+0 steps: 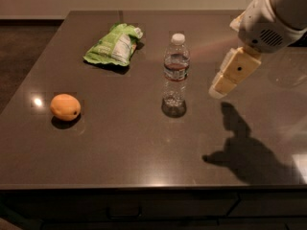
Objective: Move water bottle near orange
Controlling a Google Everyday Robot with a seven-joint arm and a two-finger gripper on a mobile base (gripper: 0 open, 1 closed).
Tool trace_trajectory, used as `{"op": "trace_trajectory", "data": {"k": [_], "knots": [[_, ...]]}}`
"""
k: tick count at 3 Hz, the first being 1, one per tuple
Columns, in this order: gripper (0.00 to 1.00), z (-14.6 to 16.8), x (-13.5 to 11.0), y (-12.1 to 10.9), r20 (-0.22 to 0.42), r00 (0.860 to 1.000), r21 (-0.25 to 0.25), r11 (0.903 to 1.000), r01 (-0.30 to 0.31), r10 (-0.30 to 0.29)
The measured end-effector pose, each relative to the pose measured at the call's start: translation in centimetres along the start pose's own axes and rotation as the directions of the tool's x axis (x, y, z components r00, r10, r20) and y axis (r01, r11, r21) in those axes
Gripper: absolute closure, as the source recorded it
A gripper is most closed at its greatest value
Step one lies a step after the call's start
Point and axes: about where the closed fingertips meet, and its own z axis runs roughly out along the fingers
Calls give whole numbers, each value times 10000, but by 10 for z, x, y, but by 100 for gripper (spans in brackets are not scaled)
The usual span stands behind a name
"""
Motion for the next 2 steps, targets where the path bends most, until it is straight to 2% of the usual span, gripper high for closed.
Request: {"op": "trace_trajectory", "data": {"k": [1, 2], "knots": [[0, 20, -17, -9, 592, 9981, -25, 9998, -179, 180], [0, 42, -37, -12, 1112, 9935, -403, 9990, -189, 233]]}}
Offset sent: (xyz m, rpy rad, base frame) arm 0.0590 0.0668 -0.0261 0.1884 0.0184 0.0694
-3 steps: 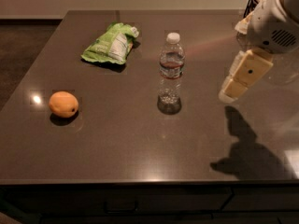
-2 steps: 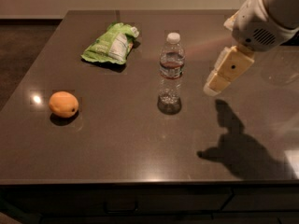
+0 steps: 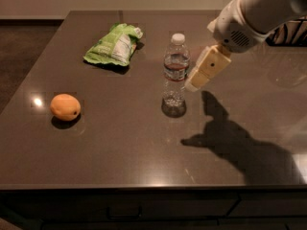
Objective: Move water bottle near orange
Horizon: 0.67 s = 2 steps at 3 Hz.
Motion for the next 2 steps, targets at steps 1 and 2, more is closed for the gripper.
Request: {"op": "trace_trajectory", "data": {"k": [1, 2], "knots": [[0, 19, -19, 3, 497, 9988, -417, 9991, 42, -21], [15, 33, -35, 6, 745, 9971, -644, 9977, 198, -150]]}}
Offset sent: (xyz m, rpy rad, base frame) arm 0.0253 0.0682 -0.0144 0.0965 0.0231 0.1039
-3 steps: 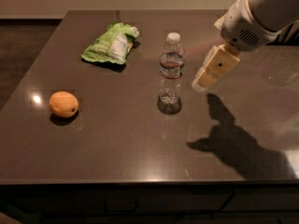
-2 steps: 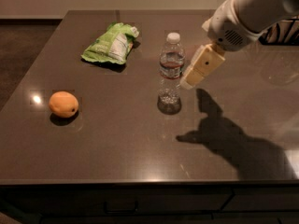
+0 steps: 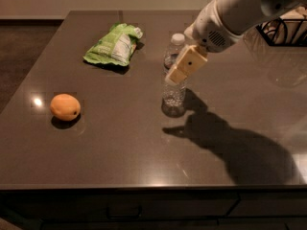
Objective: Move water bottle near orange
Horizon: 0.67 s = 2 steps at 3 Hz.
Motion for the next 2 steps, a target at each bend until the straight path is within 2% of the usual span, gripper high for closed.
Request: {"op": "trace_trajectory", "data": {"k": [2], "knots": [[62, 6, -12, -2, 22, 9998, -220, 9995, 219, -218]]}}
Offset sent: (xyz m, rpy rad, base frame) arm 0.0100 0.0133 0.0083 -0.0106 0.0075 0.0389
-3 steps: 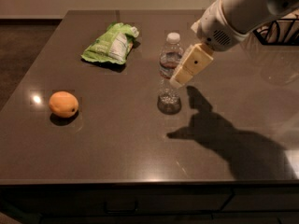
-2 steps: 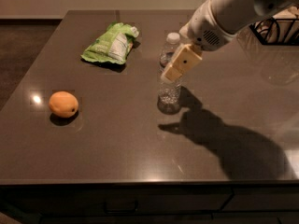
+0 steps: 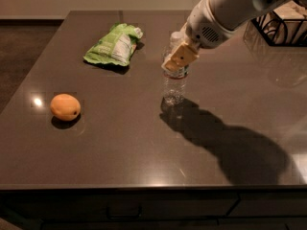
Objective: Move water bottle near orange
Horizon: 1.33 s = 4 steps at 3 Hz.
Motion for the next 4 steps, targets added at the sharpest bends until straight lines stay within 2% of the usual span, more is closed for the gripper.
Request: {"op": "trace_trajectory", "data": {"k": [1, 2, 3, 4], "knots": [[85, -6, -23, -3, 252, 9993, -173, 9995, 277, -272], [100, -3, -58, 6, 737, 9942, -565, 9949, 831, -789], [100, 8, -89, 24, 1184, 9842, -1001, 9845, 1439, -1318], [100, 23, -110, 53, 1411, 9715, -1290, 9694, 2087, -1904]]}}
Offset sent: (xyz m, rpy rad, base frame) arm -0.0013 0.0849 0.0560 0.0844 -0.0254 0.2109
